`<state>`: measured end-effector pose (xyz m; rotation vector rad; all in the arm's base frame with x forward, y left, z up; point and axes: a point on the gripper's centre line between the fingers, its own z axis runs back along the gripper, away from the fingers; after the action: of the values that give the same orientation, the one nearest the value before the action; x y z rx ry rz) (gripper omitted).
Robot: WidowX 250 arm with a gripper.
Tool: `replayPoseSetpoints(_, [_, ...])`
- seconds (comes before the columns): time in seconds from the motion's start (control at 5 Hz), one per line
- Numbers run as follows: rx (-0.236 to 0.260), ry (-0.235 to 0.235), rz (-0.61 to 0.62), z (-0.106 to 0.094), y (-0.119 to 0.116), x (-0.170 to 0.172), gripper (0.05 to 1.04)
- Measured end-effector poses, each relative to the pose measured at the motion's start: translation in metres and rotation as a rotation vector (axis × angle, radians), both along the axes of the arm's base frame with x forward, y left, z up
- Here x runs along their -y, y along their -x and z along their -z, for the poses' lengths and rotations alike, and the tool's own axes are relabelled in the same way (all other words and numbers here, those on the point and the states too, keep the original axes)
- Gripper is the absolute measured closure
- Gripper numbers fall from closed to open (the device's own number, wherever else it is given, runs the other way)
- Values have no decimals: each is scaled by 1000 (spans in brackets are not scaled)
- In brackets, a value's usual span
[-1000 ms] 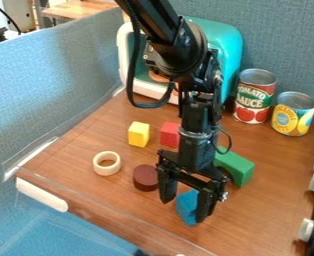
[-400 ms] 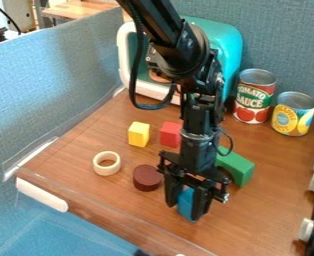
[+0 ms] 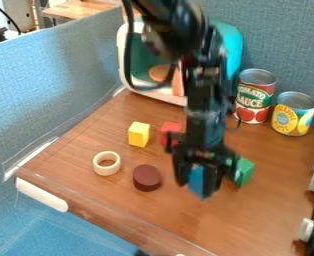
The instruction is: Put the blue cube on top of the green arch
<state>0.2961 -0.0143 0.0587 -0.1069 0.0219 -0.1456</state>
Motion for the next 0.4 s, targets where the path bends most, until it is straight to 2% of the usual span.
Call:
replayPoseSetpoints(0.2, [70,62,8,-30,-12,10,495])
replayPoseSetpoints(0.4, [131,79,39,-57,-31,19,495])
